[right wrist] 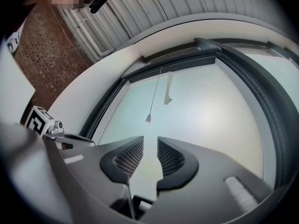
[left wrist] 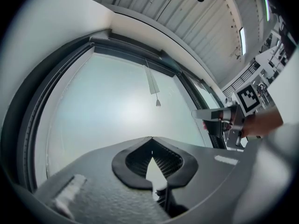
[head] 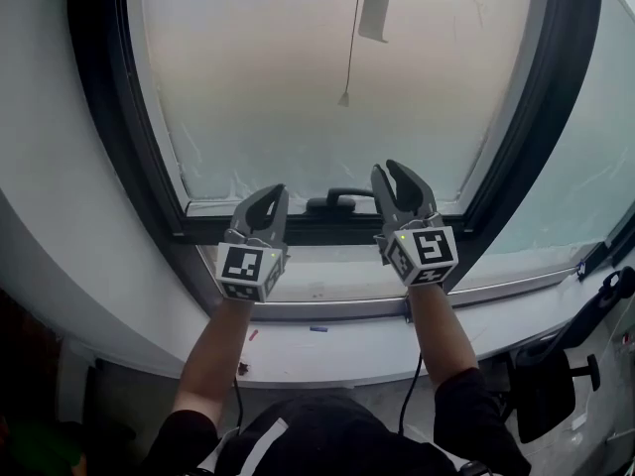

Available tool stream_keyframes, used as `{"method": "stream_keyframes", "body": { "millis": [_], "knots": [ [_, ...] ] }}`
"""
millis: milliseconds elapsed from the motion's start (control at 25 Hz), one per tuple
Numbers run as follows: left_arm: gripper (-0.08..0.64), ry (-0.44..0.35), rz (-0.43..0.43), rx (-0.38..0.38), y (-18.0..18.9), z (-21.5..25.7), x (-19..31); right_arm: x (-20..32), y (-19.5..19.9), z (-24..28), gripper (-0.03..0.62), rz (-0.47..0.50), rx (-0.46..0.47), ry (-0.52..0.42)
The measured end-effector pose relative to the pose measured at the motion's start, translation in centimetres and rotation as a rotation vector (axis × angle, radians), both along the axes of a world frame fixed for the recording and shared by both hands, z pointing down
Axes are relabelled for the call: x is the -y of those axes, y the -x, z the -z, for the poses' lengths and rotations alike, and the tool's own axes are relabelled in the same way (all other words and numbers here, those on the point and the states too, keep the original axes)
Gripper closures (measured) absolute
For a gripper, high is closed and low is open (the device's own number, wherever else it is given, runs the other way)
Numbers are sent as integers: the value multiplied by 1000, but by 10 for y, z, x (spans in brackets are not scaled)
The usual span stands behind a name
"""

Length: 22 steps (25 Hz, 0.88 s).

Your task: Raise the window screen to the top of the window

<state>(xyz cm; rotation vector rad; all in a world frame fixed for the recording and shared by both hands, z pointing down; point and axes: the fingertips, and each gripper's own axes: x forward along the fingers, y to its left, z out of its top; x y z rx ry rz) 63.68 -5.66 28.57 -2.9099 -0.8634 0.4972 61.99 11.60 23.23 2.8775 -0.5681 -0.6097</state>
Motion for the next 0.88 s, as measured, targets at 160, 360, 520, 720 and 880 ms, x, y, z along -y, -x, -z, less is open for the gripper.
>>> {"method": "stream_keyframes", "body": {
  "millis": [160, 360, 520, 720, 880],
  "knots": [
    [555, 89, -70, 1, 21, -8, 13, -17, 30, -41, 532, -44, 51, -17],
    [555, 137, -129, 52, 43, -33, 27, -33, 66, -85, 574, -77, 116, -54],
    [555, 133, -86, 109, 54, -64, 36, -60, 82, -115, 586, -94, 168, -78],
    [555, 144, -58, 140, 86, -93, 36, -100, 117, -152, 588, -93, 223, -110],
    [555, 151, -23, 166, 111, -115, 28, -132, 143, -175, 588, -71, 268, -111]
  ]
}}
